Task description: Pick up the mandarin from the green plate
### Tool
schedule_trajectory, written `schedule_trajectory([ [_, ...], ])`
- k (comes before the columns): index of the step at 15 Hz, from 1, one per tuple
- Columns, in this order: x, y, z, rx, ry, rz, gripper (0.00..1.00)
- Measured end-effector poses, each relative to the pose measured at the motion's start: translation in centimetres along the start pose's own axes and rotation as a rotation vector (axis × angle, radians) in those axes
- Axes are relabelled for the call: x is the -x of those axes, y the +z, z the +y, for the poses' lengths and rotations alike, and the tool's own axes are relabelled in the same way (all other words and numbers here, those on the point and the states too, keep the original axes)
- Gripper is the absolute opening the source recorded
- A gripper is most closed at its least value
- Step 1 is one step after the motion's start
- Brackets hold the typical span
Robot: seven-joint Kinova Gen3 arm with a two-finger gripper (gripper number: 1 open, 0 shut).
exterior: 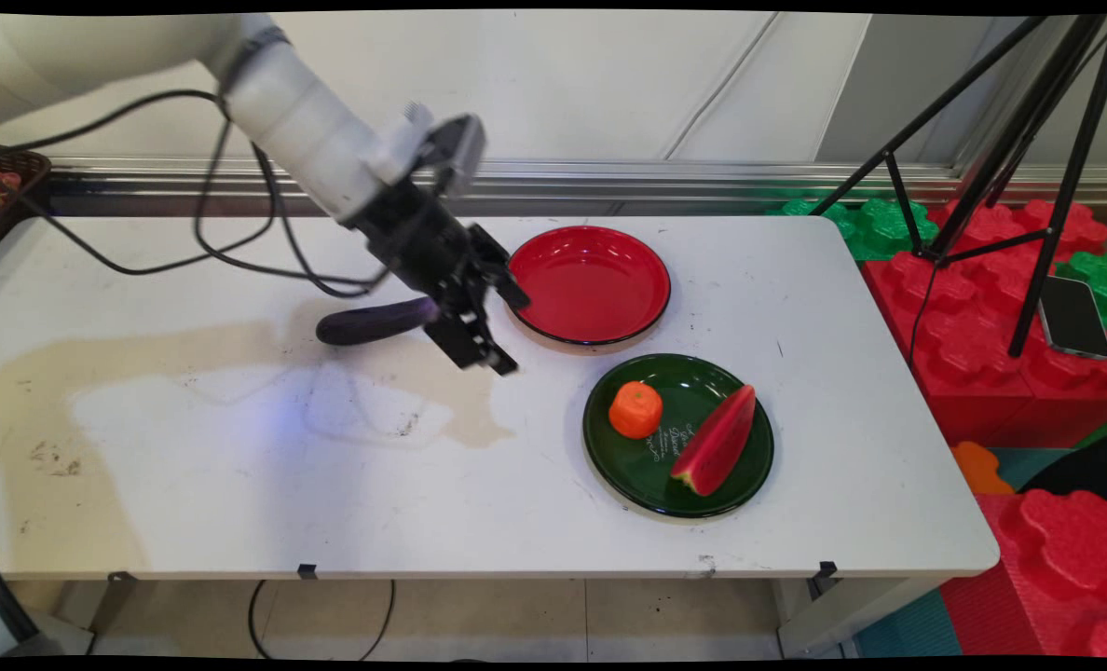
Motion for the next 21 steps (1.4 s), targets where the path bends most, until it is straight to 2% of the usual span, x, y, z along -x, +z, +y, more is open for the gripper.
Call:
schedule_trajectory([
  [7,-2.4,7.8,-0.3,0.020,0.045,-0.054,1.00],
  [14,-4.0,13.1,-1.1,0.025,0.095,-0.095,1.00],
  [21,-5.4,16.9,-1.9,0.026,0.143,-0.123,1.00],
])
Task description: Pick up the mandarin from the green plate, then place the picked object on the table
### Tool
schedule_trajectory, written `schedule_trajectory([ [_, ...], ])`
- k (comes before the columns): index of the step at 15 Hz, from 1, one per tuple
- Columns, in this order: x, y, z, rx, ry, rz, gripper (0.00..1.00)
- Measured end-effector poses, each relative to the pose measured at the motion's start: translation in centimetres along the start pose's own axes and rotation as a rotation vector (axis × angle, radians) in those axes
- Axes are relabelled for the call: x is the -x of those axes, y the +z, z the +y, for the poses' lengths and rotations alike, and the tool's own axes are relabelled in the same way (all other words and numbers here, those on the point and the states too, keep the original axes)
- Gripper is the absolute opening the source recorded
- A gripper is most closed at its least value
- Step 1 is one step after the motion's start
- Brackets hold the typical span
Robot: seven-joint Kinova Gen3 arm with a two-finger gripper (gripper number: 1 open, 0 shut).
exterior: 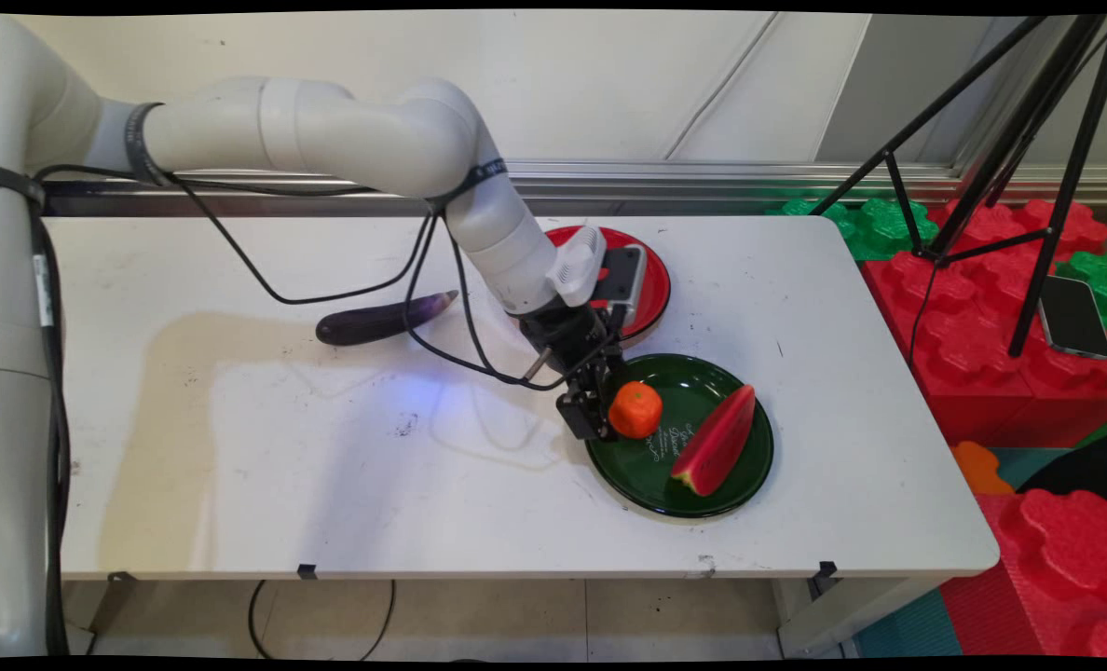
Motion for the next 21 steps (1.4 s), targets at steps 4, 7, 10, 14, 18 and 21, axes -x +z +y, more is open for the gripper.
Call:
schedule_trajectory([
  [4,-0.5,1.2,-0.4,-0.001,0.008,-0.011,1.00],
  [7,-1.0,1.9,-0.7,-0.009,0.015,-0.015,1.00],
  [10,-1.2,2.3,-0.8,-0.009,0.022,-0.019,1.00],
  [14,-1.4,2.5,-0.9,-0.003,0.024,-0.023,0.00],
  [18,-1.5,2.5,-0.8,0.003,0.026,-0.027,0.00],
  [21,-1.5,2.2,-0.8,0.005,0.022,-0.025,0.00],
])
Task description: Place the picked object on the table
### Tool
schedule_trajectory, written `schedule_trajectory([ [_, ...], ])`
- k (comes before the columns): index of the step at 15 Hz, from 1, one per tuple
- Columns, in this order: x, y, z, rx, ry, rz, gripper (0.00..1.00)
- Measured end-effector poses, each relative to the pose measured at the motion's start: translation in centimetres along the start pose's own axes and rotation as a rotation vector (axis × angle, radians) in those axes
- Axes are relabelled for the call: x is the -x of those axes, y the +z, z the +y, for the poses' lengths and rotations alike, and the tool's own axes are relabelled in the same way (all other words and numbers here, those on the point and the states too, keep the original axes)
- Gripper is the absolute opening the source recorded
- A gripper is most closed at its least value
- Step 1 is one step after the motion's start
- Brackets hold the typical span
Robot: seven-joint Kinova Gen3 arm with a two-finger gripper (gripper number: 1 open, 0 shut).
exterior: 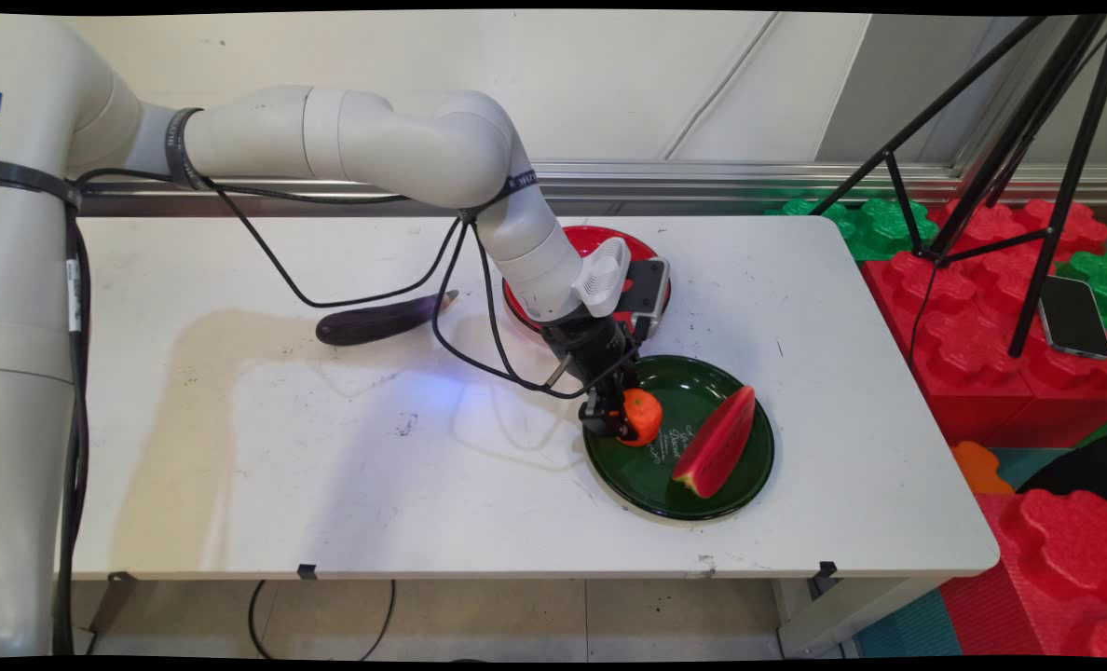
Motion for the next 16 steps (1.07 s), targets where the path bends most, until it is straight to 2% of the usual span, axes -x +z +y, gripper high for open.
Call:
schedule_trajectory([
  [7,0.1,-2.3,0.5,-0.008,-0.019,0.035,0.00],
  [16,1.4,-8.4,1.8,-0.021,-0.063,0.096,0.00],
])
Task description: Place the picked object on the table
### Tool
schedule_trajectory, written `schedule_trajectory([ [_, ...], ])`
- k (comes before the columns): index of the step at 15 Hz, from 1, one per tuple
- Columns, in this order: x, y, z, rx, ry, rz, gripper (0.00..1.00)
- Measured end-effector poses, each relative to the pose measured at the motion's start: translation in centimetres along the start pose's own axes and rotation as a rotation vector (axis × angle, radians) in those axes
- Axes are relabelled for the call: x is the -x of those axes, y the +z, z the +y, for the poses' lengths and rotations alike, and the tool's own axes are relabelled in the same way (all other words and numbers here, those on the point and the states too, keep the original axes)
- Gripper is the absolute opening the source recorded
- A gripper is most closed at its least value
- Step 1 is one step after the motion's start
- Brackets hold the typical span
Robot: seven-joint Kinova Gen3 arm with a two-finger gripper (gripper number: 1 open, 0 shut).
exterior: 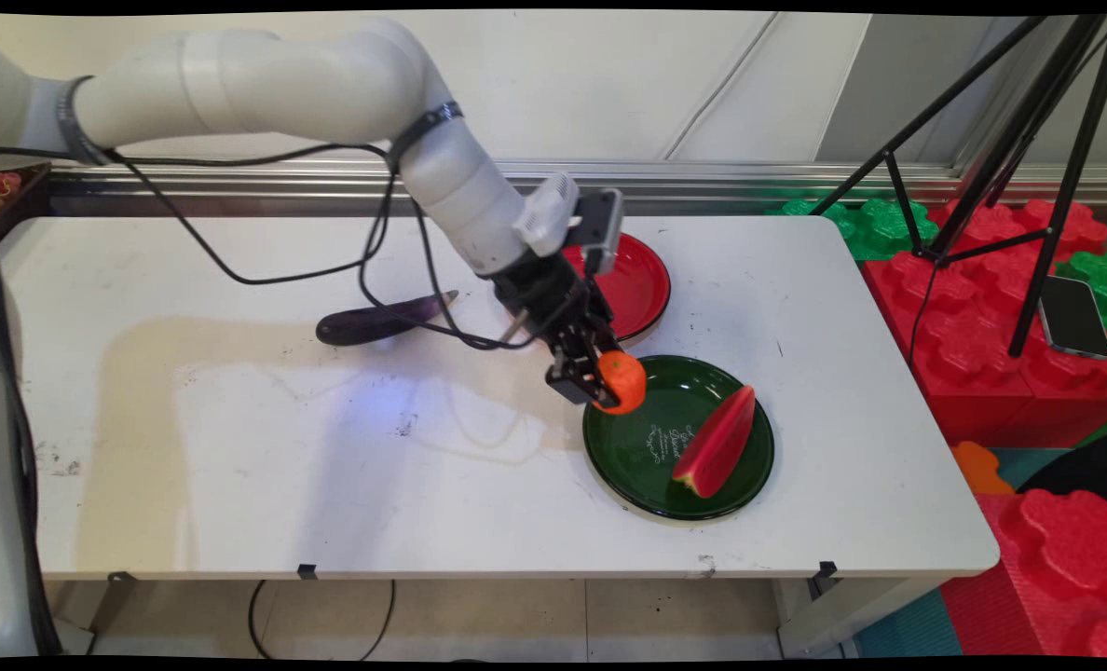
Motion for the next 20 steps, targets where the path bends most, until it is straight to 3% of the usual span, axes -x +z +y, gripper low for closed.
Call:
schedule_trajectory([
  [9,3.2,-7.2,0.9,-0.024,-0.068,0.007,0.00],
  [15,7.7,-10.7,1.3,-0.056,-0.135,-0.066,0.00],
  [20,11.4,-10.8,1.1,-0.090,-0.225,-0.118,0.00],
])
